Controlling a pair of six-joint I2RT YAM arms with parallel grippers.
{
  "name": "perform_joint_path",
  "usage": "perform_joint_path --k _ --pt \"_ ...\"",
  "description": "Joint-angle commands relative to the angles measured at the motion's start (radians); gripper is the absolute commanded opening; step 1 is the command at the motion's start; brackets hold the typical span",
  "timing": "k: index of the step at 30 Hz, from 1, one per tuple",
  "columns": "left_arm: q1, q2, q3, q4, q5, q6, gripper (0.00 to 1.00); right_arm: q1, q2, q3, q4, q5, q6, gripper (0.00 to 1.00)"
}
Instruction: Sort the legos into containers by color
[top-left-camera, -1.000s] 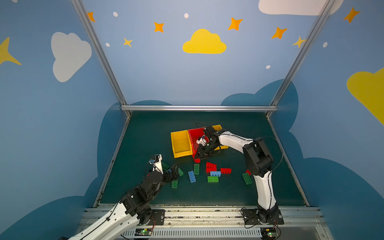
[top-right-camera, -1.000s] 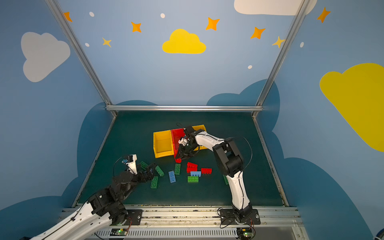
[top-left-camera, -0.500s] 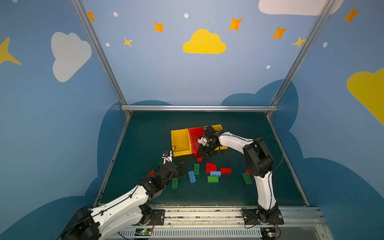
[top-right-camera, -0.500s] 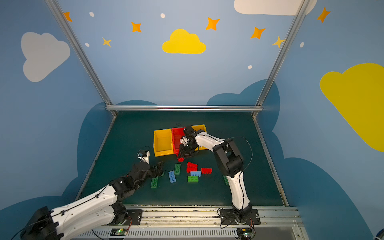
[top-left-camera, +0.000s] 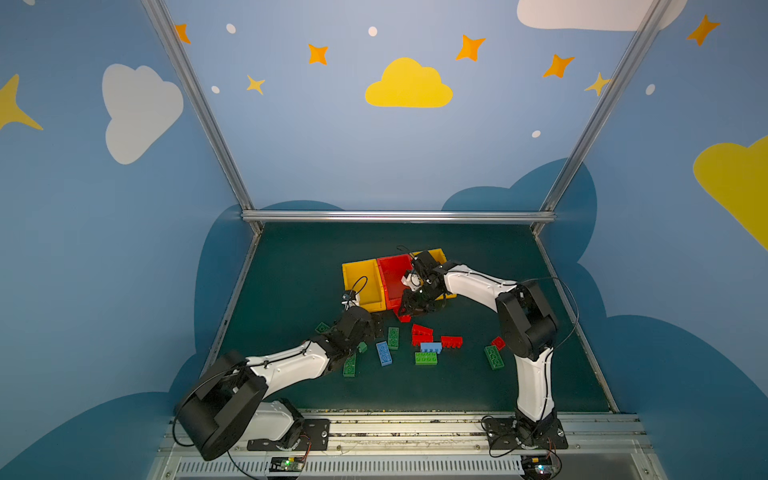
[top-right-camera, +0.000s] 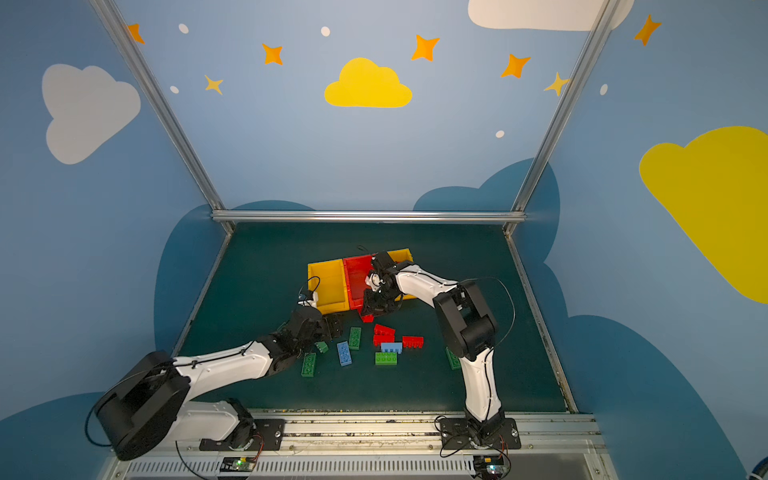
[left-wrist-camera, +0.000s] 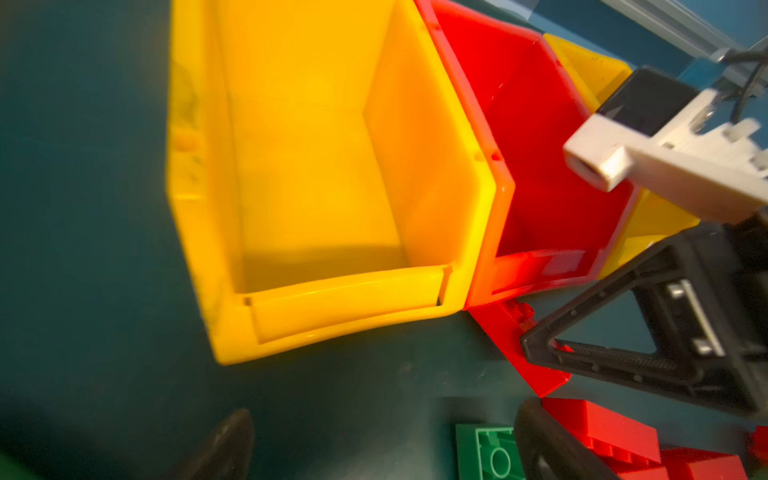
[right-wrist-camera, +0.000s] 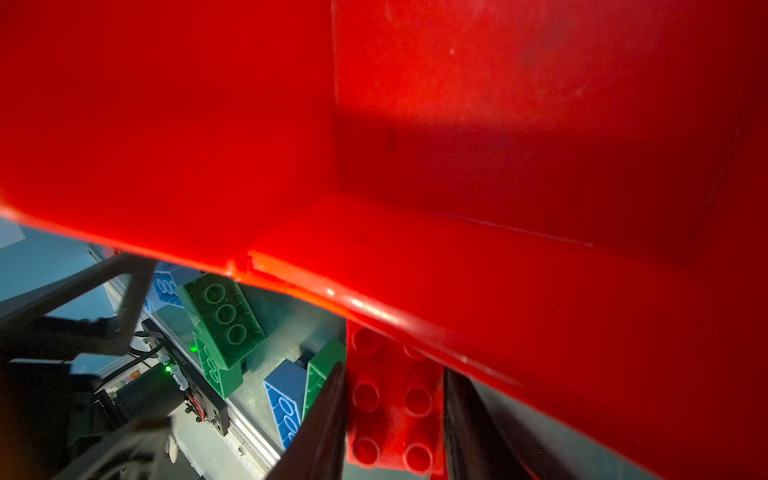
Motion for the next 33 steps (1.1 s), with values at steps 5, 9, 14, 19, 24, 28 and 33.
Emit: perform_joint_path --k 5,9,14,19,24,28,33 --pt "0.027 0.146 0.034 0.118 0.048 -0.031 0.97 -0.007 -0.052 0.009 -0.04 0.015 -0.015 0.35" --pt "0.065 0.219 0.086 0.138 0.079 -0.024 0.98 -0.008 -0.067 -0.014 -0.071 0.057 -0.03 0.35" --pt "0.109 0.291 0.143 0.154 0.125 -0.008 0.97 -0.013 -0.08 -0.055 -0.097 0.104 -0.051 0.35" --pt "0.133 0.329 0.166 0.169 0.154 -0.007 0.97 -0.012 -0.086 -0.068 -0.127 0.15 -0.068 0.35" --pt "0.147 0.337 0.169 0.183 0.167 0.002 0.97 0.012 -0.103 -0.079 -0.11 0.194 -0.049 0.46" --pt "0.17 0.361 0.191 0.201 0.189 0.014 0.98 0.023 -0.121 -0.089 -0.081 0.227 -0.016 0.53" --pt "0.214 0.41 0.258 0.207 0.247 0.022 0.98 0.019 -0.155 -0.11 -0.076 0.26 0.003 0.57"
